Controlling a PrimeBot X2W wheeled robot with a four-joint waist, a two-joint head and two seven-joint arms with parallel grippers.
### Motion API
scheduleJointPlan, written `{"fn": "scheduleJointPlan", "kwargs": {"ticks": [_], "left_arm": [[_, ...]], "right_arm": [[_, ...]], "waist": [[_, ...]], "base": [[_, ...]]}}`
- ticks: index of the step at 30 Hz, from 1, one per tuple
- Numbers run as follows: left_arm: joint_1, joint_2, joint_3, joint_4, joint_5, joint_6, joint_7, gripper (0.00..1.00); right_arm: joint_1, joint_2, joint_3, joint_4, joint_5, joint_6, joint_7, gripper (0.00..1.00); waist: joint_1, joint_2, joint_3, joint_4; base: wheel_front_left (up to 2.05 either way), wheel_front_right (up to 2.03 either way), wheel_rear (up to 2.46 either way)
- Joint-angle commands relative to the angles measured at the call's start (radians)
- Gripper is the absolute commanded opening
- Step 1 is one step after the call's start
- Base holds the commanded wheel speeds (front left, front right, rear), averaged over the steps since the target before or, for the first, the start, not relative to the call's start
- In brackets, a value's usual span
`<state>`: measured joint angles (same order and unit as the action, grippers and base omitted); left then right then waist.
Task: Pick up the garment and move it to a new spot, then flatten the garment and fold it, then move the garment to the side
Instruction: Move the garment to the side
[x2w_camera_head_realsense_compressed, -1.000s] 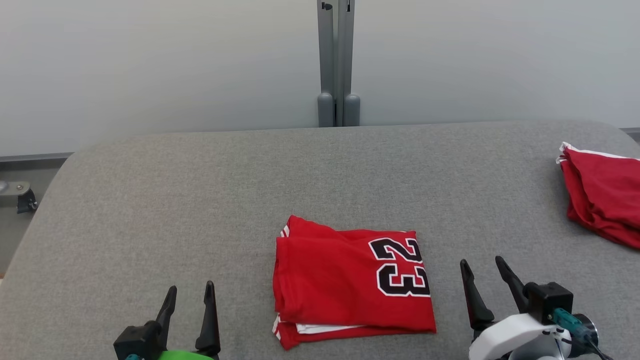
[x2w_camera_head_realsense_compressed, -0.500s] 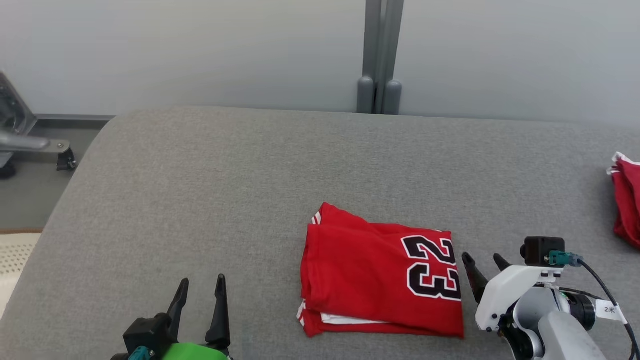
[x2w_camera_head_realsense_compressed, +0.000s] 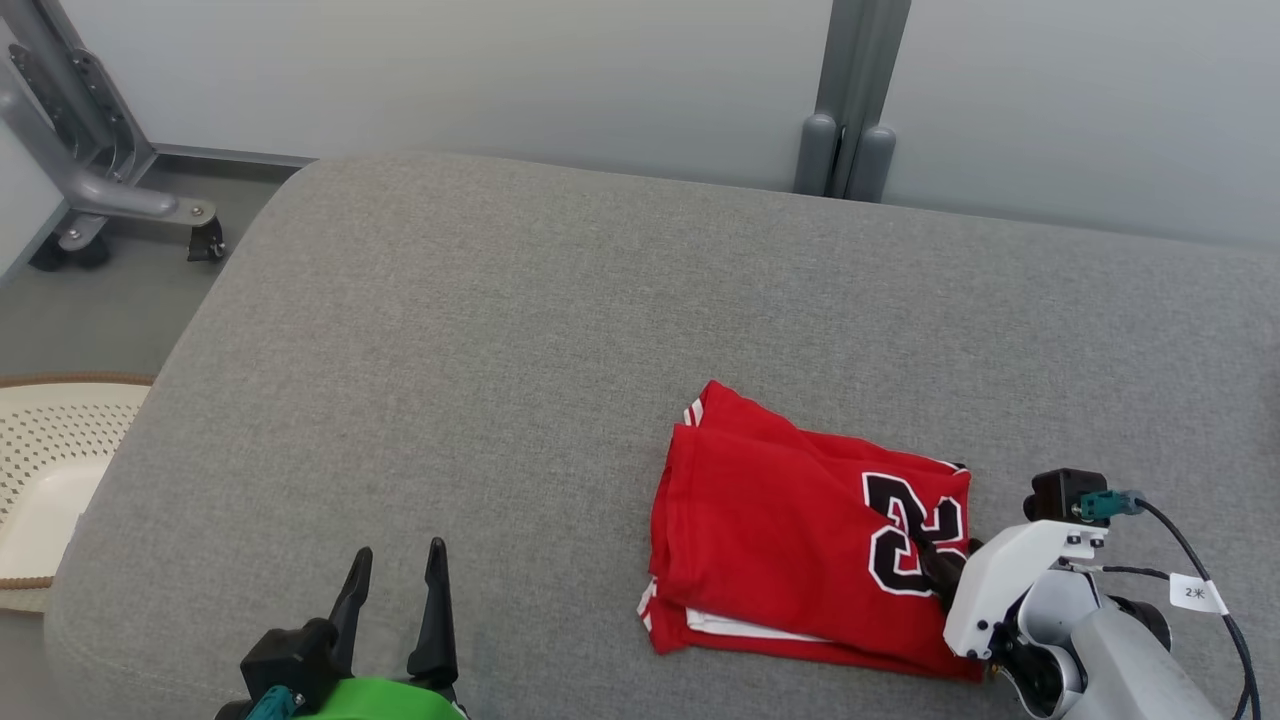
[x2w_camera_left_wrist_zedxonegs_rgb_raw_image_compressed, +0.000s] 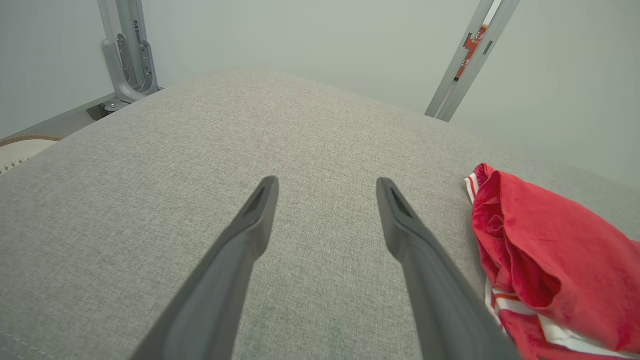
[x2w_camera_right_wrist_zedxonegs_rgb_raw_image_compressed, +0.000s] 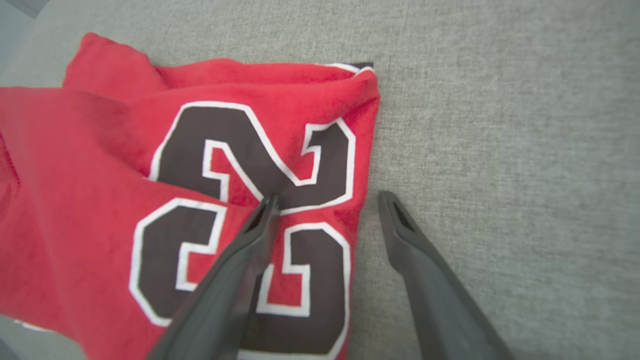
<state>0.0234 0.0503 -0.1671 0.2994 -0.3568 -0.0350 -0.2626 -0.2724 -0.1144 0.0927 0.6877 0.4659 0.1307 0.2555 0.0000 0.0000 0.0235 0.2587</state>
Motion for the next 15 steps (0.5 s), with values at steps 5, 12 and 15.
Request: {"fn": "scheduleJointPlan", "kwargs": {"ticks": [5,12,15], "left_arm": [[-0.023,0.001,-0.001,-0.007,0.01,0.002,-0.003,1.0],[-0.033,0.001,-0.005,-0.029,0.029,-0.007,-0.003,1.0],[-0.032,0.002,-0.012,-0.052,0.028,-0.003,-0.002,1.0]], "right_arm": [[-0.026,0.019,0.049,0.054,0.033,0.0,-0.013,0.0],[-0.088,-0.023,0.084,0.058,0.063,-0.001,-0.078,0.0],[-0.117,-0.061,0.105,0.038,0.07,-0.001,-0.081,0.0]], "waist": [[0.0,0.0,0.012,-0.024],[0.0,0.0,0.025,-0.105],[0.0,0.0,0.032,-0.184]], "base": [[0.0,0.0,0.0],[0.0,0.0,0.0],[0.0,0.0,0.0]]}}
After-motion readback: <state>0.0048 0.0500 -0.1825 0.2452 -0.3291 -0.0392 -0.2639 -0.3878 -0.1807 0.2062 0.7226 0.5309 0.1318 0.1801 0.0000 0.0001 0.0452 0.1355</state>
